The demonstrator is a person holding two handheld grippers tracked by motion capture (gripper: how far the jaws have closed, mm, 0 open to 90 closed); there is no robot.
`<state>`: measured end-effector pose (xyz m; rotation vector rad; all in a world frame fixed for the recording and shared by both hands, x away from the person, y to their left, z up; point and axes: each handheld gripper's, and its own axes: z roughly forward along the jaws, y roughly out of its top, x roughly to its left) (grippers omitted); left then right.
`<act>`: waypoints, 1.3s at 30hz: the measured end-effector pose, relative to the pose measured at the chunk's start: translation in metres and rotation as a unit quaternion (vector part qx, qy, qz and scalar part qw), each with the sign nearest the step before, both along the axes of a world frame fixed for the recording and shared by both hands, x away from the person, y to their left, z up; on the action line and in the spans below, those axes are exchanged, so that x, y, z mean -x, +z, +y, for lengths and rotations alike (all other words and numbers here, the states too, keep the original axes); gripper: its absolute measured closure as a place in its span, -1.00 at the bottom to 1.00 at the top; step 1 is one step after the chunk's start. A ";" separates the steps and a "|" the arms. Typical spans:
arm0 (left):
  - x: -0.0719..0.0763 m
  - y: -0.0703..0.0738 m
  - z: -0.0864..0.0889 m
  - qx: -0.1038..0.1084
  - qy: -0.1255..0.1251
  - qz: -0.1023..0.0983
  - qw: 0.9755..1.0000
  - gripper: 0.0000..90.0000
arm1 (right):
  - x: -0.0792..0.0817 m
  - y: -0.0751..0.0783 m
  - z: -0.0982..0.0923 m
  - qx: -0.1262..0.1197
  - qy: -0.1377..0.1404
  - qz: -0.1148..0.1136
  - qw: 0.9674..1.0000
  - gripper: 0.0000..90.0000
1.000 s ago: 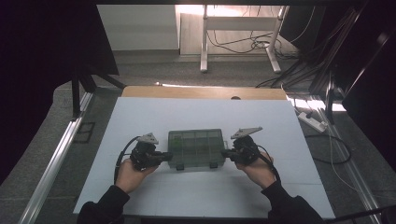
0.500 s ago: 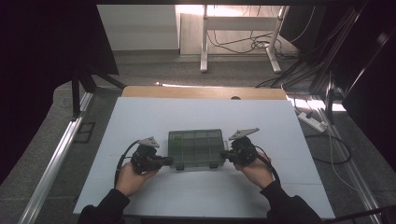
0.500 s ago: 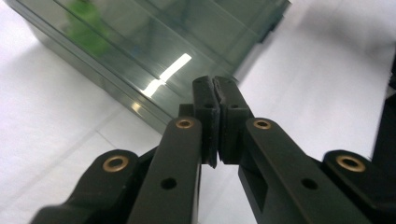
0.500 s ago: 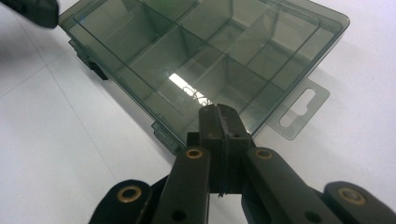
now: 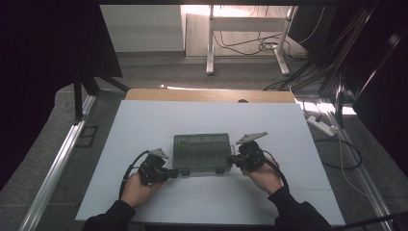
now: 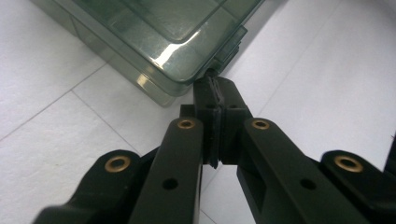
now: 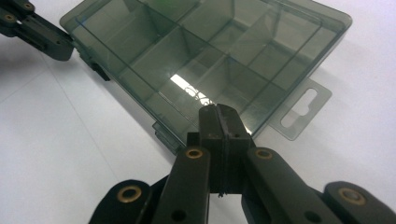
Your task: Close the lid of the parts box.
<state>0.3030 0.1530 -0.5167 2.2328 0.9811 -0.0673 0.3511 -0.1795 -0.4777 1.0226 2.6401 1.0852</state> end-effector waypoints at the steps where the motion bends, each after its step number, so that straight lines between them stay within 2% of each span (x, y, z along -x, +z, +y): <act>1: -0.001 0.000 0.000 0.000 0.000 -0.001 1.000 0.96 | 0.000 0.000 0.000 -0.002 0.001 0.001 1.000 0.99; 5: -0.005 0.000 0.001 0.001 0.009 -0.005 1.000 0.97 | 0.002 0.000 0.001 -0.001 0.002 0.001 1.000 0.99; 10: -0.006 -0.001 0.000 0.005 0.005 -0.004 1.000 0.95 | 0.002 0.000 0.002 -0.003 0.002 0.002 1.000 0.99; 17: -0.002 0.001 0.000 -0.009 0.000 -0.012 1.000 0.76 | 0.004 0.000 0.002 0.002 0.001 -0.003 1.000 0.98; 24: 0.001 0.003 0.004 -0.008 0.004 -0.016 1.000 0.64 | 0.006 0.002 0.002 0.011 -0.004 -0.008 1.000 0.85; 30: 0.006 0.008 0.008 -0.010 0.007 -0.030 0.999 0.55 | 0.008 0.004 0.000 0.010 -0.007 -0.016 1.000 0.73; 35: 0.010 0.013 0.009 -0.007 0.012 -0.036 0.999 0.41 | 0.013 0.007 -0.002 0.016 -0.010 -0.029 0.999 0.55; 39: 0.015 0.017 0.007 -0.009 0.012 -0.045 0.999 0.22 | 0.015 0.009 -0.006 0.013 -0.013 -0.027 0.999 0.39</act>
